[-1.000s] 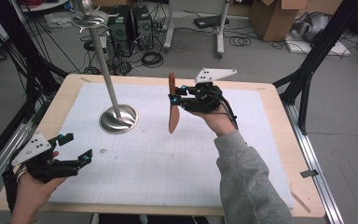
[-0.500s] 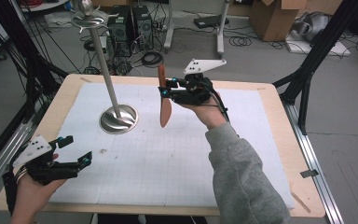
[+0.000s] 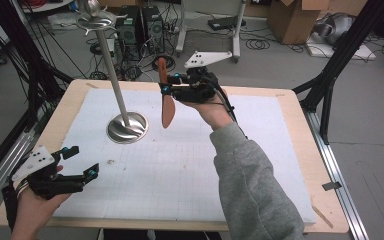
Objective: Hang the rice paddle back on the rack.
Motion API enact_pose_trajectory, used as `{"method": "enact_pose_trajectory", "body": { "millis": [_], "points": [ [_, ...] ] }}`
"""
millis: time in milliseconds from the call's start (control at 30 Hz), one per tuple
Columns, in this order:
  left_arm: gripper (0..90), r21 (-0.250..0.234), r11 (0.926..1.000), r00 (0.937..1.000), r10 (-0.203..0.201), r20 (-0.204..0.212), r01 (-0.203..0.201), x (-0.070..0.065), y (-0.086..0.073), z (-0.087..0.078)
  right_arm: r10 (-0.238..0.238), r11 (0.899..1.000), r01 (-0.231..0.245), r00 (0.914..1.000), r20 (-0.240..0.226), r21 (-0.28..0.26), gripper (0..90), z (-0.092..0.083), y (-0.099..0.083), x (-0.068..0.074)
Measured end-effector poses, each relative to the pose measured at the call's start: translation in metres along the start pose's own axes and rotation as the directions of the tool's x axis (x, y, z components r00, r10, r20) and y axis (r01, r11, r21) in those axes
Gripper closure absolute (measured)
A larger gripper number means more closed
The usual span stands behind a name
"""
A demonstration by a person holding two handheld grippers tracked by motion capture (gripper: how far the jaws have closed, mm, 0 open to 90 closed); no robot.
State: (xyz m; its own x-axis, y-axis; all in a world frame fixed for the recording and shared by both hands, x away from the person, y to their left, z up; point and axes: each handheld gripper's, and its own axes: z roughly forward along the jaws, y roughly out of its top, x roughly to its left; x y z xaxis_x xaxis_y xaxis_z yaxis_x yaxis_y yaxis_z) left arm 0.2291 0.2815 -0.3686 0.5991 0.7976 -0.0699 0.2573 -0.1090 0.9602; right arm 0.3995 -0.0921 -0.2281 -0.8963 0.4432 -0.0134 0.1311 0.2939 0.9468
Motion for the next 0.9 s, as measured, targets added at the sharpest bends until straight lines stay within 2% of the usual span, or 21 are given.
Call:
{"method": "enact_pose_trajectory", "body": {
  "millis": [167, 367, 633, 900],
  "points": [
    [8.0, 0.015, 0.9998, 0.9999, 0.011, -0.002, -0.011, -0.001, -0.001, 0.001, 0.0, 1.0, 0.0, 1.0, 0.006, -0.013, 64.8, 0.004, 0.003, 0.001],
    [8.0, 0.014, 0.9999, 1.0, 0.004, -0.002, -0.004, 0.0, -0.002, 0.002, 0.011, 0.999, -0.01, 0.9999, 0.013, -0.031, 64.8, 0.009, 0.008, 0.001],
    [8.0, 0.02, 0.9998, 1.0, -0.002, 0.003, 0.002, 0.003, -0.004, 0.003, -0.012, 0.999, 0.012, 0.9999, 0.008, -0.037, 64.7, 0.019, 0.022, 0.005],
    [8.0, 0.022, 0.9998, 1.0, 0.0, 0.003, 0.0, 0.003, -0.005, 0.004, -0.003, 0.999, 0.003, 1.0, 0.005, -0.041, 64.8, 0.03, 0.033, 0.002]
  ]
}}
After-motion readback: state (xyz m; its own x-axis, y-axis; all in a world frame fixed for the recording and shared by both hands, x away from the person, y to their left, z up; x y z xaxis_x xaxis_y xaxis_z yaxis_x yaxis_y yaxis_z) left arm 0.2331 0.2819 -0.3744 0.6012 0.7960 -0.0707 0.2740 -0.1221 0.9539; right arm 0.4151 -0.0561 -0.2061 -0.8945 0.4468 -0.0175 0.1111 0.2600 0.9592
